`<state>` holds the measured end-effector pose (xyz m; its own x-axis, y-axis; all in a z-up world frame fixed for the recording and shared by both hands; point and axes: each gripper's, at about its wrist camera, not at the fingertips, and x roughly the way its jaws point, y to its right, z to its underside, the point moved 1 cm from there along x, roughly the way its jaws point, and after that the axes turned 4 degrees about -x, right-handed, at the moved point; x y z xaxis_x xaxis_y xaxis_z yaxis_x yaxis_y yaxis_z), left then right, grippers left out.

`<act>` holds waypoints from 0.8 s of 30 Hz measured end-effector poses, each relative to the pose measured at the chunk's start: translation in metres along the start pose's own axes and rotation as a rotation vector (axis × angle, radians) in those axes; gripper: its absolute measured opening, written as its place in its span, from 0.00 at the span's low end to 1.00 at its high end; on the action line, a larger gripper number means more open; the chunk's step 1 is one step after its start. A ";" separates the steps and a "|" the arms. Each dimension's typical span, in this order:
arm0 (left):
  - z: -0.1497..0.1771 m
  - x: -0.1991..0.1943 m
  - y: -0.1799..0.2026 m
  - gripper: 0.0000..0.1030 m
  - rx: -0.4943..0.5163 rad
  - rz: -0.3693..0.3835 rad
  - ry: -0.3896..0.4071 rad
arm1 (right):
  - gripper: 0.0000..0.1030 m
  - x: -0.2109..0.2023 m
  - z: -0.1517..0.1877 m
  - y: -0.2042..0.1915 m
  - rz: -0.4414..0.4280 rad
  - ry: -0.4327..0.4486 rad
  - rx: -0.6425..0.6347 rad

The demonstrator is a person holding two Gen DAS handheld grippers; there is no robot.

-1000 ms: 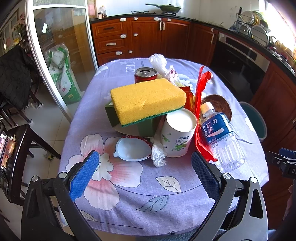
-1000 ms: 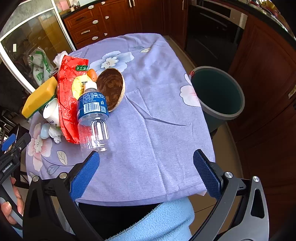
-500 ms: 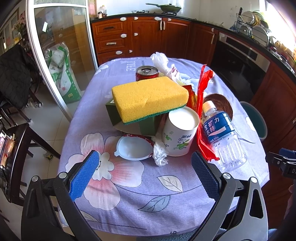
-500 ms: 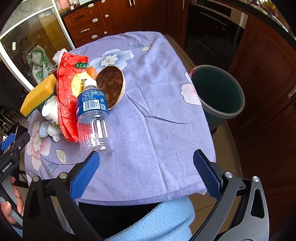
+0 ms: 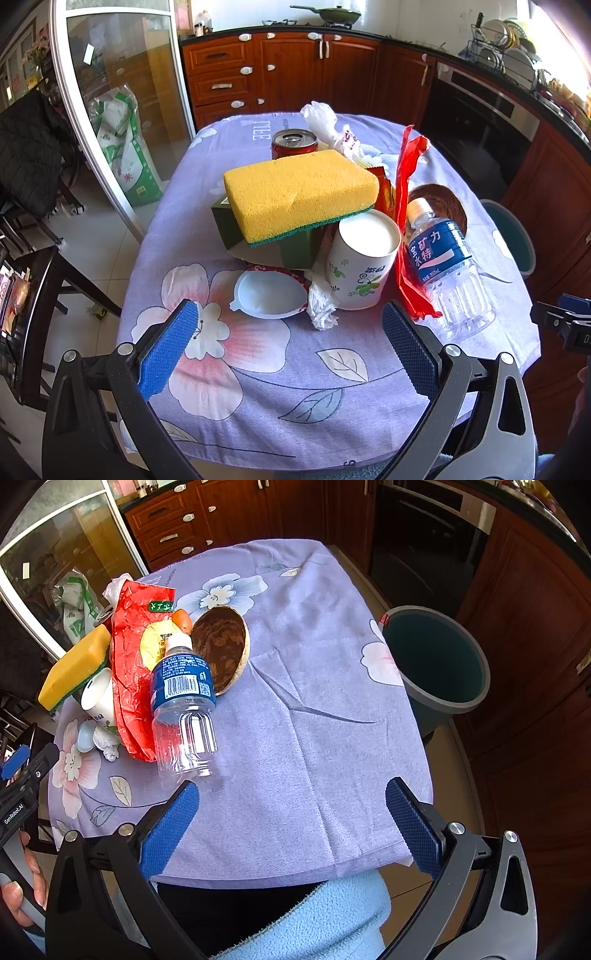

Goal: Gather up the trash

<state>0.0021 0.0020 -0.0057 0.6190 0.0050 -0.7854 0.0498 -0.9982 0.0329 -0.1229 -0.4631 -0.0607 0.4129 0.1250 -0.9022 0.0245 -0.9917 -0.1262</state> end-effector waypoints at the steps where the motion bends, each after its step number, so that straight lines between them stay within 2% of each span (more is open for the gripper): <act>1: 0.000 0.000 0.000 0.96 0.001 0.000 0.000 | 0.94 0.001 0.000 0.000 -0.002 -0.003 0.001; 24: 0.000 0.001 0.000 0.96 0.000 0.002 -0.001 | 0.94 0.005 -0.001 -0.007 0.008 -0.022 -0.022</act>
<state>0.0022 0.0015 -0.0064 0.6181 0.0026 -0.7861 0.0488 -0.9982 0.0350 -0.1205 -0.4555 -0.0636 0.3932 0.1177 -0.9119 0.0416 -0.9930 -0.1102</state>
